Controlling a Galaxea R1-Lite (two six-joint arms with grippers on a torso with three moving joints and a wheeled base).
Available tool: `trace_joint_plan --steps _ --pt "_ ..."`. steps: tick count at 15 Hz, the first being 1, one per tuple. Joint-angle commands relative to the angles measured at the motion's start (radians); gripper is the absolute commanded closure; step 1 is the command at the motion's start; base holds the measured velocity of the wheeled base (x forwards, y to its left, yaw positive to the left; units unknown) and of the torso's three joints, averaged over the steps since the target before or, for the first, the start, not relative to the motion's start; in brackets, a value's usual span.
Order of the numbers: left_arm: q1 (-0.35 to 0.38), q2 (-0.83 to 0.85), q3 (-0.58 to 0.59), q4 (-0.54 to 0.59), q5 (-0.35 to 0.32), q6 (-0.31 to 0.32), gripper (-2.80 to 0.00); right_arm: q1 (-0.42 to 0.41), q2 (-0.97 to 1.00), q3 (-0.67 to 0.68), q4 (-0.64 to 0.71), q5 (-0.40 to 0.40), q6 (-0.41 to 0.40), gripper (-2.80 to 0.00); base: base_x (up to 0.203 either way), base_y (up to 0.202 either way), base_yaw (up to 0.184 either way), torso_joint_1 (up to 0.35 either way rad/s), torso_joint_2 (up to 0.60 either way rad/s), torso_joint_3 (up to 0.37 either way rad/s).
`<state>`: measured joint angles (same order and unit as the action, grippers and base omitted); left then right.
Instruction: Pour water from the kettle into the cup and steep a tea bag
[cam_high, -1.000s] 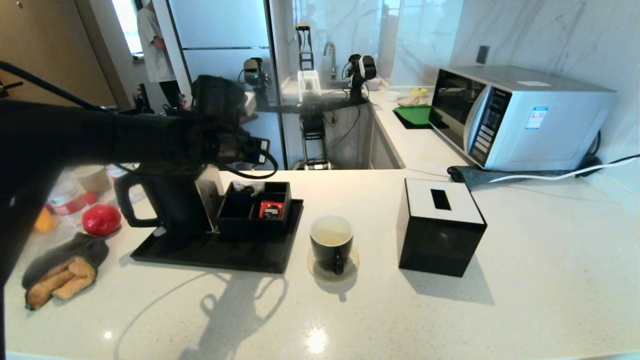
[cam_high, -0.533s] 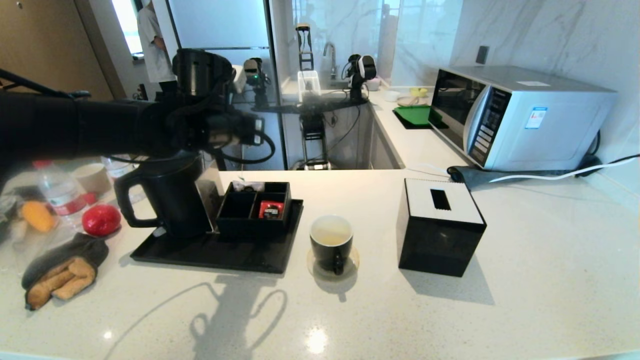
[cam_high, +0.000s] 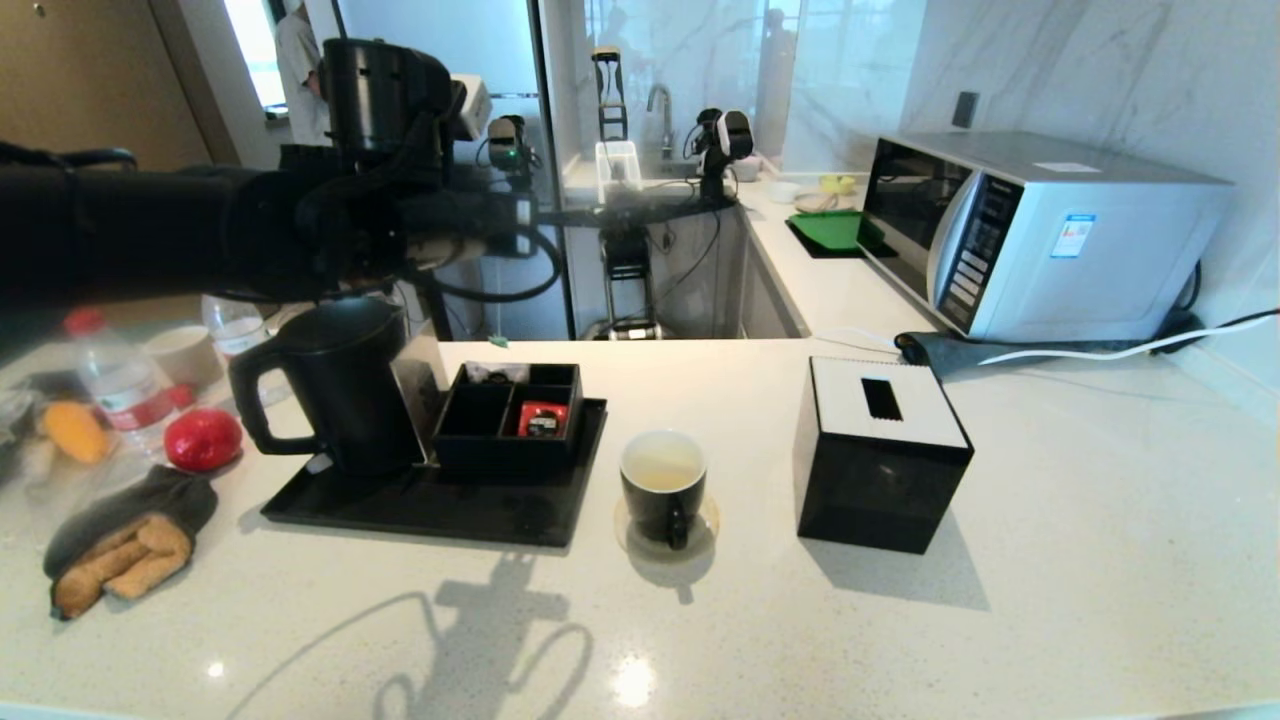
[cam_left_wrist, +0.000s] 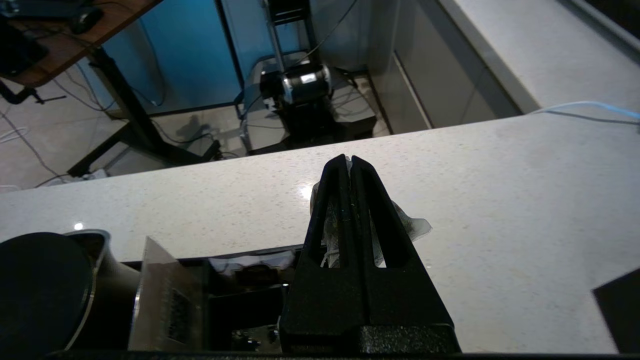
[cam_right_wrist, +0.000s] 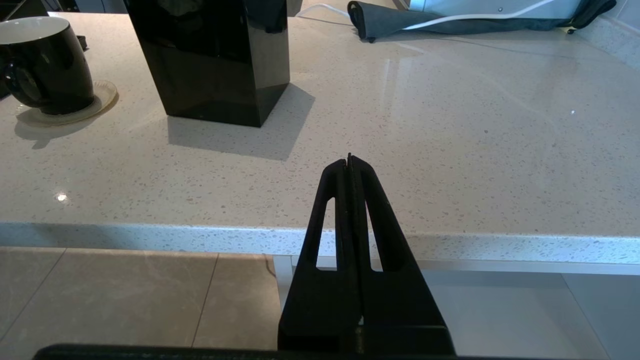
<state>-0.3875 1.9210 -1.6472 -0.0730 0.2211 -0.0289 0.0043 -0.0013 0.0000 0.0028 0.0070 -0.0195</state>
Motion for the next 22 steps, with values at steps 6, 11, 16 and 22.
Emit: trace_joint_plan --steps 6,11,16,22 --pt "-0.061 -0.073 0.010 0.003 -0.001 -0.022 0.00 0.000 0.001 0.000 0.000 0.001 0.000 0.00 0.000 0.000 0.000 0.000 0.00 0.000" --pt "-0.111 -0.159 0.094 0.001 0.001 -0.023 0.00 0.000 0.001 0.000 -0.001 0.001 -0.003 0.00 0.000 0.000 0.000 0.000 0.00 0.000" --pt "-0.119 -0.229 0.191 -0.001 0.002 -0.022 0.00 0.000 0.001 0.000 -0.003 -0.001 -0.009 0.00 0.000 0.000 0.000 0.000 0.00 0.000" --pt "-0.126 -0.250 0.226 -0.001 0.003 -0.022 0.00 0.000 0.033 -0.102 -0.014 0.042 0.003 0.00 0.000 0.000 0.000 0.000 0.00 0.000"
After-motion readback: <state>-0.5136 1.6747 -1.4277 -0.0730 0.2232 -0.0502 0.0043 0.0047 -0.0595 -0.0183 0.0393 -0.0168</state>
